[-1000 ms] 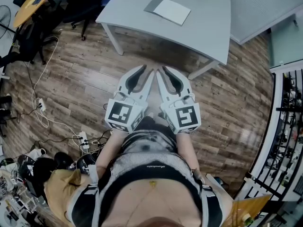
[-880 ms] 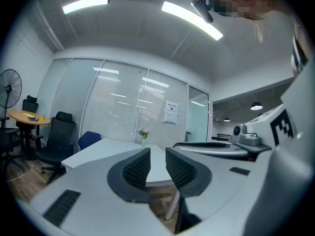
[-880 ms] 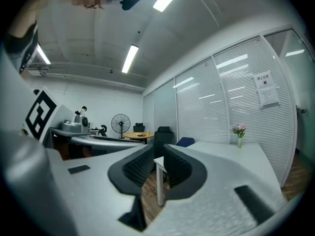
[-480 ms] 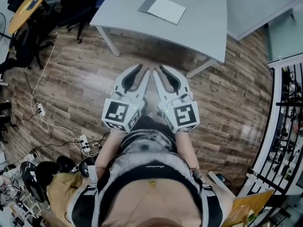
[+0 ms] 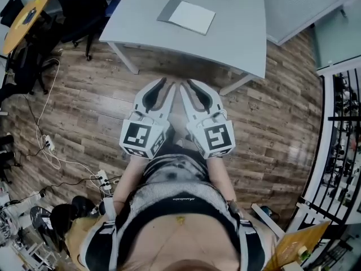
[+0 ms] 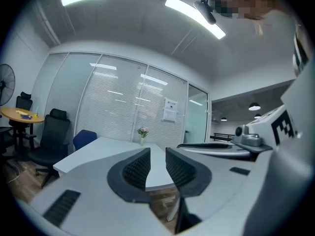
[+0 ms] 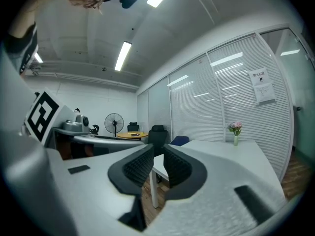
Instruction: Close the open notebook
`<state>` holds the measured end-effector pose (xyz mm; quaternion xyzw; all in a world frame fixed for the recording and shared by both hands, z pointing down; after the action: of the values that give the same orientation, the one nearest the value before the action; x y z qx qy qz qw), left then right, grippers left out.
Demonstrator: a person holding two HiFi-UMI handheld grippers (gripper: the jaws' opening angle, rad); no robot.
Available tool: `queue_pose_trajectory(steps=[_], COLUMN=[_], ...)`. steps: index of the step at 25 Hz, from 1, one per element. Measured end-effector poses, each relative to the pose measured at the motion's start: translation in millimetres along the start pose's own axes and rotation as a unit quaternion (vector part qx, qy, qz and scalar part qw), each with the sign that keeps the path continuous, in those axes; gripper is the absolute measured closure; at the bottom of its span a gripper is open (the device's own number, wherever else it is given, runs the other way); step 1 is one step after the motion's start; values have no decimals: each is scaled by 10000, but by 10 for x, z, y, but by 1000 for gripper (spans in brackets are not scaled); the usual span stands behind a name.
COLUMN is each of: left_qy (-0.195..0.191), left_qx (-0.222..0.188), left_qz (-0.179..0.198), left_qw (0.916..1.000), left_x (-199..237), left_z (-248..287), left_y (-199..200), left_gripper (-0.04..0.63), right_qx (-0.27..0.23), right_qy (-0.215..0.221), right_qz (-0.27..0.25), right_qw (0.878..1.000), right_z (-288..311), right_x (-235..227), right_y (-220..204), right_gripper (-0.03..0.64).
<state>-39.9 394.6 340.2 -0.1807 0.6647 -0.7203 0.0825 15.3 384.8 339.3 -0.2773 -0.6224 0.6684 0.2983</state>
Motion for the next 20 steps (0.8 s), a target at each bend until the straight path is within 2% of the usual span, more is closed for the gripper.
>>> queue_pose_trajectory(steps=[20], left_qy=[-192], left_qx=[132], left_qz=[-26], left_qw=[9997], left_x=[586], left_z=[775], left_y=[39], left_gripper=[526], right_qx=[146], right_qy=[-197], right_qz=[10], right_qw=[9997], right_z=[793], right_x=[-498], right_y=[-30], right_gripper=[554])
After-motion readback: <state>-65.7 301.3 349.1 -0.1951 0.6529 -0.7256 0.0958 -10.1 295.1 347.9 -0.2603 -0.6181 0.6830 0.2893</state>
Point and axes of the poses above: the fingertips, and each gripper's own axes: z forward along the fingers, x to its left, y out of its top, the point moved 2 cm from there along -z, backward along the fingers, and after that the axes turned 4 degrees about -y, right-handed, at the moved point
